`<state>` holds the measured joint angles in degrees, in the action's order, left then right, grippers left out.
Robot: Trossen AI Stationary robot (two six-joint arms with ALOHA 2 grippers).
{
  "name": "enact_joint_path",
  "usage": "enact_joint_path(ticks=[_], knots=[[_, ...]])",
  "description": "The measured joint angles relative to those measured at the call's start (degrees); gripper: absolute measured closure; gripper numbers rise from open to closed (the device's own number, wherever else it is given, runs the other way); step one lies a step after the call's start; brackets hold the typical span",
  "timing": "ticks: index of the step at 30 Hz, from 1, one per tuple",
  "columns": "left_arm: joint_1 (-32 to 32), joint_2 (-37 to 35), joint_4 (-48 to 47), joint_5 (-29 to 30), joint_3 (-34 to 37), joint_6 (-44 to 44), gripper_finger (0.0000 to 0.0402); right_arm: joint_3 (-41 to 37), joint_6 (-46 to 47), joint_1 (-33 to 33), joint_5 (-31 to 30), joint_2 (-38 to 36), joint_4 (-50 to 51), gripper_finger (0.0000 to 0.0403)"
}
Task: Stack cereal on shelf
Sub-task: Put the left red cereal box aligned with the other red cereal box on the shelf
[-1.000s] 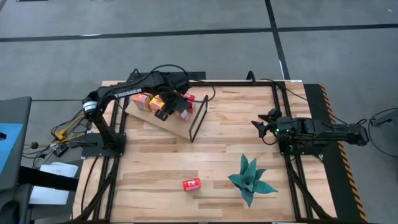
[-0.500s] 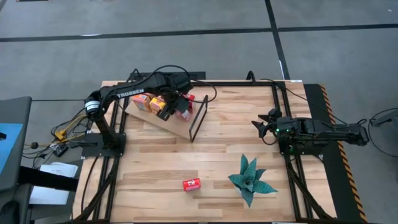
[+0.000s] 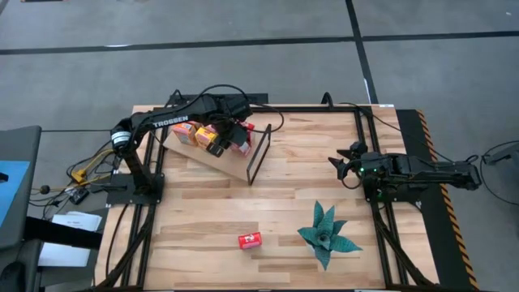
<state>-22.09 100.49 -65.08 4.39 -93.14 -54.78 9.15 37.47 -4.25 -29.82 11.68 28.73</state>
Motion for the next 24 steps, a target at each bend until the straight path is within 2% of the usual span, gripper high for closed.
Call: enact_joint_path(ticks=[24], knots=[[0.87, 0.00, -0.61, 1.23, 0.00, 1.13, 0.0218, 0.00, 0.04, 0.01, 0.00, -0.01, -0.02, 0.0086]])
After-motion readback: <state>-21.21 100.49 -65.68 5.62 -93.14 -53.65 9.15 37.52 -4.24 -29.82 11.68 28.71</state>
